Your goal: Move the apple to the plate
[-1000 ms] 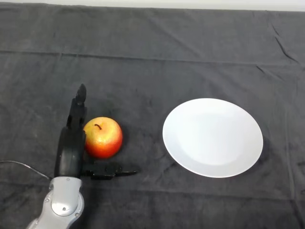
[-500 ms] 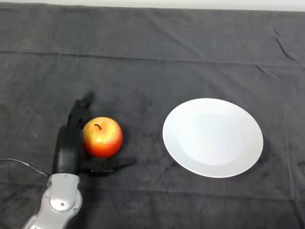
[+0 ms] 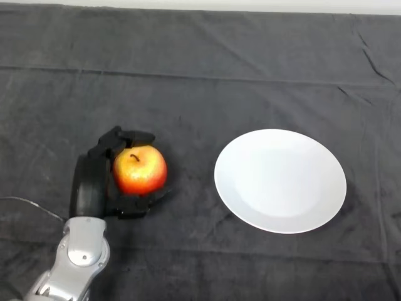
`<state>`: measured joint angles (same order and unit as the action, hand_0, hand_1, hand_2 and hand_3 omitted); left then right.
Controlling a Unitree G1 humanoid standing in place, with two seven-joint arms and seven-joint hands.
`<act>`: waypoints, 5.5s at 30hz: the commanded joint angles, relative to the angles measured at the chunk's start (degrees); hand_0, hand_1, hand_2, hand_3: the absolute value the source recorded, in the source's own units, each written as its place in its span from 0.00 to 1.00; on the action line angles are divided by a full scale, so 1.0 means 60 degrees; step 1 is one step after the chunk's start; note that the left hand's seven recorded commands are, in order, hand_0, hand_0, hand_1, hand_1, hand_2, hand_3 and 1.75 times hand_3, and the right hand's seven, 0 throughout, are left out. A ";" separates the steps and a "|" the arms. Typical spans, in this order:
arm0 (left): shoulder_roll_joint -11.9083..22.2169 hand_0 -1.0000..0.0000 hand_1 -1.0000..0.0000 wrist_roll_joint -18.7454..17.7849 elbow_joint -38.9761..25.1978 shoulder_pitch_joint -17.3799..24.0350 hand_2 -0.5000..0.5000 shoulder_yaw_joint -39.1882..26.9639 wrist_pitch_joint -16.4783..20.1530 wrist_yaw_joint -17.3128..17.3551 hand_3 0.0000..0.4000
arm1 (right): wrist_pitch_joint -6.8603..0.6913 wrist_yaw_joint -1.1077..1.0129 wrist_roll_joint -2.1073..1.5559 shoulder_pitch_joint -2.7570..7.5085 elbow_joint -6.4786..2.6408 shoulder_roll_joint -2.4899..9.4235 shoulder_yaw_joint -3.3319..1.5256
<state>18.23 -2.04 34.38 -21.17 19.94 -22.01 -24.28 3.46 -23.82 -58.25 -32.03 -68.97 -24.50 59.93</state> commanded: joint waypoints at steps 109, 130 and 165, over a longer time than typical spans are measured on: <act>0.1535 1.00 1.00 -0.1360 -0.1499 -0.2276 0.50 0.2487 -0.0686 -0.1101 0.00 | 0.0119 -0.0035 -0.0121 0.0061 0.0244 0.0024 0.0123; 0.2817 1.00 1.00 -0.1590 -0.3299 0.0773 0.50 -0.1844 -0.1313 -0.2563 0.00 | 0.0104 0.0010 -0.0108 0.0084 0.0324 0.0055 0.0104; 0.2215 1.00 1.00 -0.0341 -0.3239 0.1716 0.50 -0.5195 -0.1206 -0.3287 0.00 | 0.0091 0.0045 -0.0106 0.0097 0.0374 0.0074 0.0095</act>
<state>32.30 -5.16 14.69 -10.27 -8.14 -28.92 -43.79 3.47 -23.81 -58.26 -32.02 -68.95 -24.50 59.91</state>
